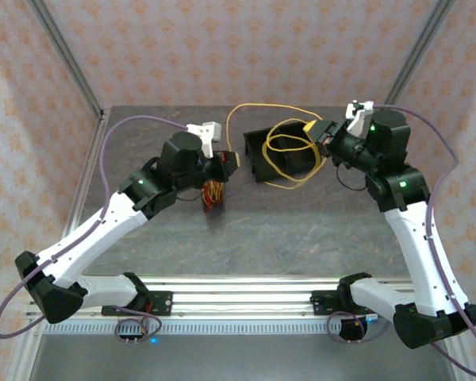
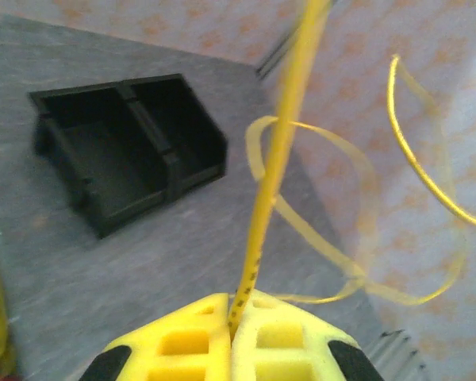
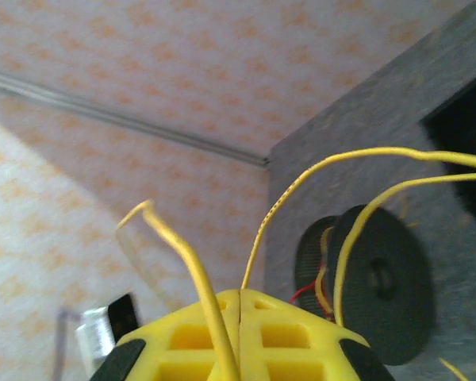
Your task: Wrap the cables
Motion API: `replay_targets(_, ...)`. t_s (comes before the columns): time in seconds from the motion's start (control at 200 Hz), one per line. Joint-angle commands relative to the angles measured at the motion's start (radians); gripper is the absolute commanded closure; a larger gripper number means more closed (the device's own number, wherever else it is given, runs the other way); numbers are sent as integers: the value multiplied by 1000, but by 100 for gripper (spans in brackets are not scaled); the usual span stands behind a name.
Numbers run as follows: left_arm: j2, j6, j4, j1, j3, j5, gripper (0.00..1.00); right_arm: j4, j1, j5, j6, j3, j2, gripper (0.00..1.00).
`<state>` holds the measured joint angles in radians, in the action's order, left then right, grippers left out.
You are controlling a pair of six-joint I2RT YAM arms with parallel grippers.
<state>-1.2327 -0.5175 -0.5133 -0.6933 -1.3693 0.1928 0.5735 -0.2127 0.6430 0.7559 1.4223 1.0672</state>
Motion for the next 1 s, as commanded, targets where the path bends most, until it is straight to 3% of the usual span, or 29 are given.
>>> replay_targets(0.0,28,299,-408,0,-149,-156,100,209,44,-146,-157,73,-23,100)
replay_targets(0.14,1,422,-582,1,-226,-258,100,203,47,-140,-165,68,-17,100)
replay_targets(0.29,8,383,-499,2,-229,-199,99,57,47,10,-86,29,-6,100)
replay_targets(0.315,13,367,-473,3,-223,-179,92,30,46,34,-71,23,-6,100)
replay_targets(0.37,28,330,-410,7,-199,-142,65,-9,47,77,-45,18,0,100)
replay_targets(0.481,54,277,-326,24,-161,-93,29,-61,47,138,-6,3,13,100)
replay_targets(0.641,116,216,-301,53,-138,-120,2,-129,47,180,50,-46,23,100)
replay_targets(0.771,176,170,-317,71,-106,-149,1,-203,46,204,108,-99,26,100)
replay_targets(0.991,269,21,-332,75,11,-330,1,-316,26,223,198,-170,47,100)
